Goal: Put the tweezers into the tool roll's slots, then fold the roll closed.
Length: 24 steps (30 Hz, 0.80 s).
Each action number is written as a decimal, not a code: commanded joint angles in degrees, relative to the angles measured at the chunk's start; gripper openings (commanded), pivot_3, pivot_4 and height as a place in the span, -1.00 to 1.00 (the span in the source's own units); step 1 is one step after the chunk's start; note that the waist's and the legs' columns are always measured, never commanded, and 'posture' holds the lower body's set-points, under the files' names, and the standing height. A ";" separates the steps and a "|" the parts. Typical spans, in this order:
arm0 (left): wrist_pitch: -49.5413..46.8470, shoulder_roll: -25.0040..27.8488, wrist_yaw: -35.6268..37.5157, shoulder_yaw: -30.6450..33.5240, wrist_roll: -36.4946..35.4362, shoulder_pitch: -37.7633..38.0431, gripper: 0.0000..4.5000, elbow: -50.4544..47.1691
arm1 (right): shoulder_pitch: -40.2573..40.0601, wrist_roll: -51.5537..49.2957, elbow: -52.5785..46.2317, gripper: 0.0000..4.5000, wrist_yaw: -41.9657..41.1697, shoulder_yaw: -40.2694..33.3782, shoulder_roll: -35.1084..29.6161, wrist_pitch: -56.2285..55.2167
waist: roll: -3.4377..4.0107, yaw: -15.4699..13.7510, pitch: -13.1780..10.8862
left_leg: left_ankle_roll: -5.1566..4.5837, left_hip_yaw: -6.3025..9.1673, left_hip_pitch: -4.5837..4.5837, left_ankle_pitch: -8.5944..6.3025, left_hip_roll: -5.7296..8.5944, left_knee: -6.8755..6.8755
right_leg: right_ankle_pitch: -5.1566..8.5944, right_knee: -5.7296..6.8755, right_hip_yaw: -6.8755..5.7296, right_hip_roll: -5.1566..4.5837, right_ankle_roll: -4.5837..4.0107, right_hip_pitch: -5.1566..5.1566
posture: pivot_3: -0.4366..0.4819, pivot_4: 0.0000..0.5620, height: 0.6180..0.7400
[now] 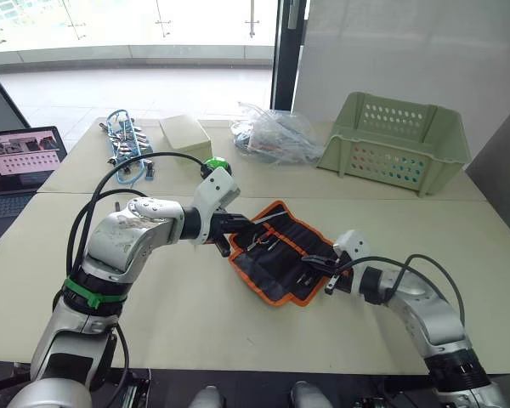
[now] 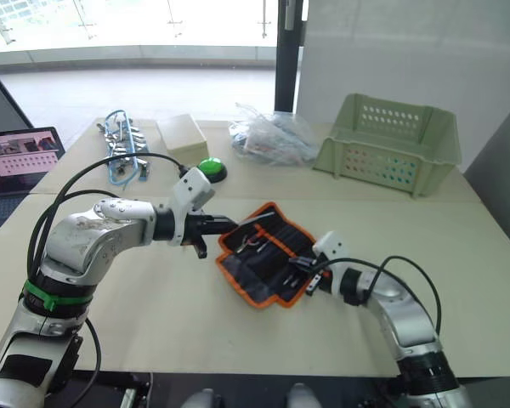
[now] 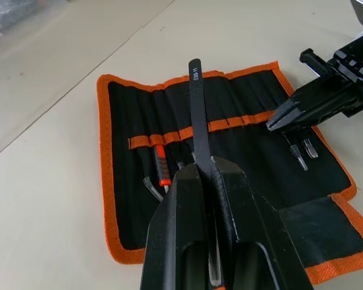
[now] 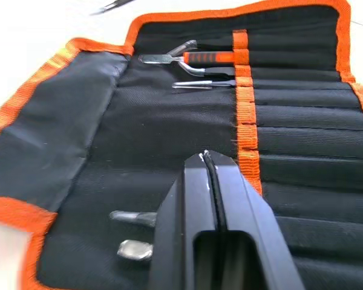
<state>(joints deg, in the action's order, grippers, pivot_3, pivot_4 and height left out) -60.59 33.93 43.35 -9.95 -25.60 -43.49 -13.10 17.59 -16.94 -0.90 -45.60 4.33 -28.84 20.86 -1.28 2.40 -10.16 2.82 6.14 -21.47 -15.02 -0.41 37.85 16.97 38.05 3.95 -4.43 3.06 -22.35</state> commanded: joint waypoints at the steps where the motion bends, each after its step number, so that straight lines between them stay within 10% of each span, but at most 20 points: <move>1: -2.64 -1.73 -2.81 2.09 -1.37 0.67 -1.00 -3.66 | 1.68 1.54 3.72 -0.98 0.28 -0.04 1.13 -3.56 | 0.00 0.02 0.00 | 0.00 0.01 0.01 0.00 0.00 0.00 | 0.00 0.00 0.00 0.01 0.00 0.00 | -0.05 -0.47 1.00; 24: -20.29 -8.34 -11.85 3.09 -5.60 1.01 -1.00 -2.63 | -2.67 2.96 8.04 -0.98 -4.07 -0.67 -1.34 -5.64 | -0.01 0.12 0.02 | 0.00 0.01 0.11 0.00 0.00 0.00 | 0.00 0.03 0.02 0.01 0.00 0.08 | -0.05 -0.47 1.00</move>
<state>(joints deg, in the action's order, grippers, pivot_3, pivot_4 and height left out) -80.41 25.86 32.89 -8.70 -31.61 -41.22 -16.11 16.74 -15.83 5.20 -49.15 2.15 -29.67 14.79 -1.29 2.52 -10.14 2.82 6.15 -21.31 -15.02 -0.42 37.85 16.97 38.08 3.96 -4.42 3.06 -22.22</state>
